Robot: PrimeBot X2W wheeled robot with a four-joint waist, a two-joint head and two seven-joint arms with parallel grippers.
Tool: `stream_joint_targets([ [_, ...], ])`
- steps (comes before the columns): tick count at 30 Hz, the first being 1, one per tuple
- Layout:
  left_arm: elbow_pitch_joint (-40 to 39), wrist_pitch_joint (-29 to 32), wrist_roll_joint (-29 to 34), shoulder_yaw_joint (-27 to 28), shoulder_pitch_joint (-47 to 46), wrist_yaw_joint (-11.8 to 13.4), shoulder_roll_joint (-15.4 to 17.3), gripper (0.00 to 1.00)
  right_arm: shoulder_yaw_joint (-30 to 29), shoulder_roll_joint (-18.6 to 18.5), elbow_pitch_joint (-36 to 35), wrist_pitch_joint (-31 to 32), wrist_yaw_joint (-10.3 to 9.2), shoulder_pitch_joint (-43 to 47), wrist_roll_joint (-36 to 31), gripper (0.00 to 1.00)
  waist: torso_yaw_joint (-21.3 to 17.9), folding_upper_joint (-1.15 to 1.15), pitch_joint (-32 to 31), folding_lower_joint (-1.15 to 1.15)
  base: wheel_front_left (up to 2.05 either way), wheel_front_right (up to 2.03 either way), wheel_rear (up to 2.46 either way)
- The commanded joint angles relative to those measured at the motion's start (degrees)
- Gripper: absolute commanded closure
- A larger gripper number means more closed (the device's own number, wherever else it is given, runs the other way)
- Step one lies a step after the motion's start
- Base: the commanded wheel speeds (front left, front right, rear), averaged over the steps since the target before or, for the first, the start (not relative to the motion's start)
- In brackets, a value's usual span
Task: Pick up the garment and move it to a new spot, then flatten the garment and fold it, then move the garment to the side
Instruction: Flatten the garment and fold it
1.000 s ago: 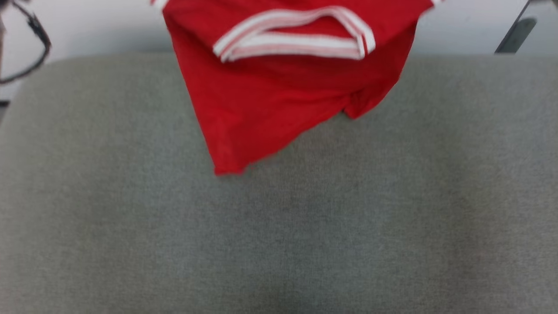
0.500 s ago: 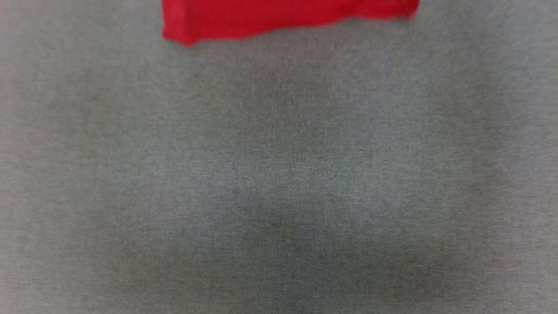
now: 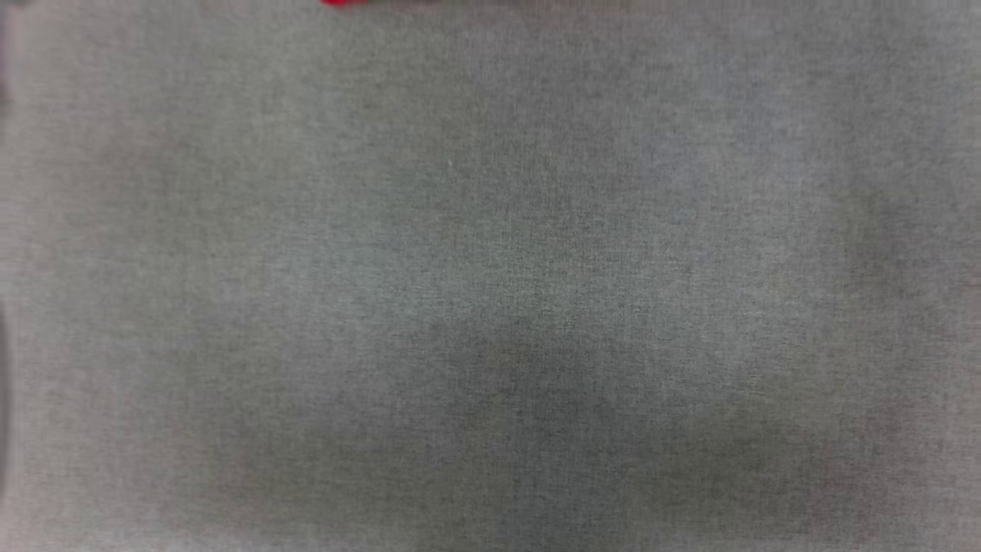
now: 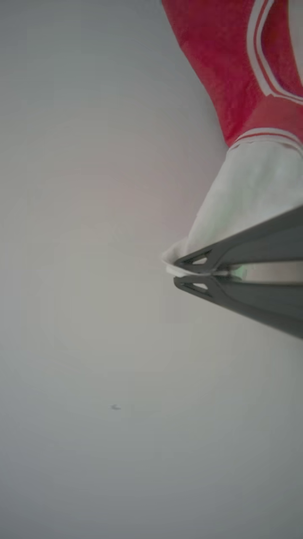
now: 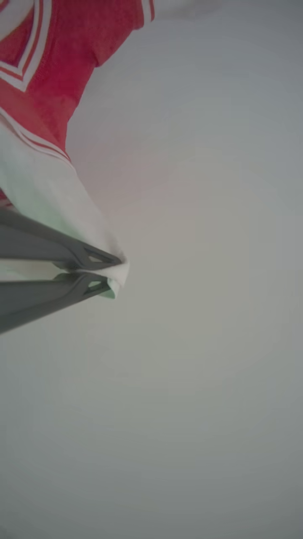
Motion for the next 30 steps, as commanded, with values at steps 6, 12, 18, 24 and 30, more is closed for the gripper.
stream_joint_targets([
  [6, -4.19, 10.63, -9.07, -6.86, 9.14, -0.05, 2.03, 1.0, 4.28, -0.19, 7.25, 0.41, -0.09, 6.63, 9.98, 1.0, 0.85, 0.0, -7.35, 0.0, 0.0, 0.0, 0.0],
  [12, -8.93, 18.4, -15.02, -11.13, 16.01, -0.05, 5.35, 1.0, 9.55, -1.36, 8.68, 5.53, -0.09, 12.5, 19.22, 1.0, 1.0, 0.0, -11.77, 0.0, 0.0, 0.0, 0.0],
  [18, -14.53, 24.08, -19.73, -13.49, 26.33, -0.06, 9.56, 1.0, 14.06, -5.33, 2.89, 13.88, -0.09, 22.03, 29.77, 1.0, 1.05, 0.0, -16.17, 0.0, 0.0, 0.0, 0.0],
  [24, -24.42, 26.53, -22.72, -14.09, 39.35, 4.2, 14.65, 1.0, 16.69, -10.89, -5.77, 23.45, -0.09, 33.49, 36.04, 1.0, 0.95, 0.0, -19.11, 0.0, 0.0, 0.0, 0.0],
  [30, -37.91, 27.31, -26.1, -13.7, 52.96, 11.17, 21.38, 1.0, 15.44, -15.29, -14.38, 32.53, -0.09, 45.18, 41.5, 1.0, 0.93, 0.0, -20.13, 0.0, 0.0, 0.0, 0.0],
])
